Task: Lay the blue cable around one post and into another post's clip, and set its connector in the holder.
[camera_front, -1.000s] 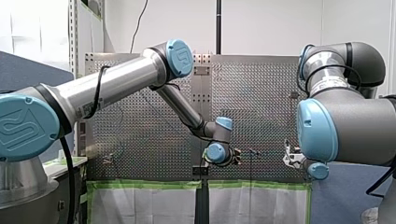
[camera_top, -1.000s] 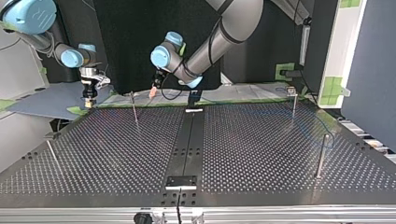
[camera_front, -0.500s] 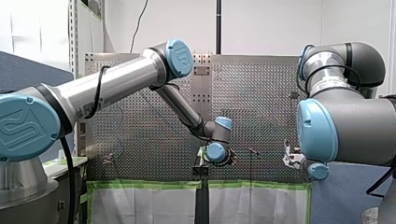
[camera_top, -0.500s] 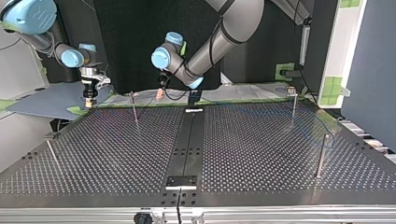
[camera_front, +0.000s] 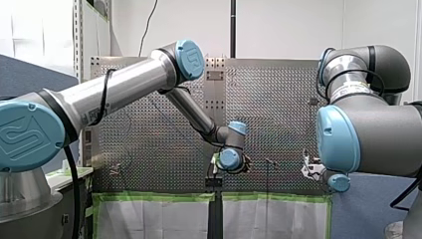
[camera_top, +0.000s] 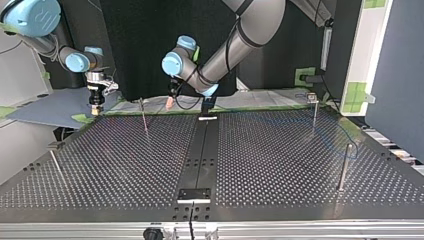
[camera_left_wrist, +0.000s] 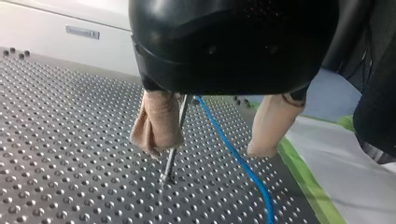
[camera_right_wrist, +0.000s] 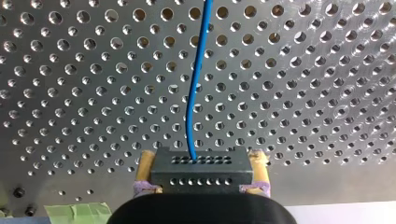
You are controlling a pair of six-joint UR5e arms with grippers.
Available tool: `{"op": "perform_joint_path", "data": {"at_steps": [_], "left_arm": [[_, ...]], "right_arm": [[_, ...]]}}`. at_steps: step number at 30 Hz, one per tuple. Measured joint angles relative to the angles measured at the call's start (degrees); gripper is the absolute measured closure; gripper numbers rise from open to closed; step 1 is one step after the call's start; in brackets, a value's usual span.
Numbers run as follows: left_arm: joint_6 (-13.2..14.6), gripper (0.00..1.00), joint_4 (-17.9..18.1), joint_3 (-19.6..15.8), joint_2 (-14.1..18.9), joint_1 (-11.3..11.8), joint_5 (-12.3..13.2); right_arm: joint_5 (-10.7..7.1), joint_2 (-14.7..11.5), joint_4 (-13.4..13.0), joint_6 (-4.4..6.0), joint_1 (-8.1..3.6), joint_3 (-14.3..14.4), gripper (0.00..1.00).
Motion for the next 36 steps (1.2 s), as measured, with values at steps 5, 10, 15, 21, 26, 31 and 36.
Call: {"op": "perform_joint_path", "data": {"at_steps": [5,10,15,21,26,31,36], "left_arm": [[0.1,0.0,0.01,-0.14,0.08,-0.22,2.15],[0.21,0.0,-0.02,-0.31,0.07,-0.34,4.47],[0.24,0.0,-0.09,-0.33,0.09,-0.39,5.79],[0.25,0.0,-0.1,-0.34,0.14,-0.43,6.47],[0.27,0.0,-0.1,-0.37,0.14,-0.43,6.53],[0.33,0.0,-0.11,-0.41,0.13,-0.43,6.59],[0.45,0.0,-0.1,-0.42,0.11,-0.41,6.63]], "right_arm": [[-0.04,0.01,-0.06,0.01,0.02,0.01,1.0],[-0.07,0.02,-0.11,0.07,-0.02,0.01,1.0],[-0.09,0.06,-0.19,0.13,0.01,0.01,1.0],[-0.09,0.12,-0.21,0.18,0.03,0.0,1.0],[-0.09,0.13,-0.09,0.12,0.01,0.0,1.0],[-0.09,0.15,-0.04,0.04,0.01,0.0,1.0],[-0.09,0.23,-0.08,0.02,0.01,-0.01,1.0]]}}
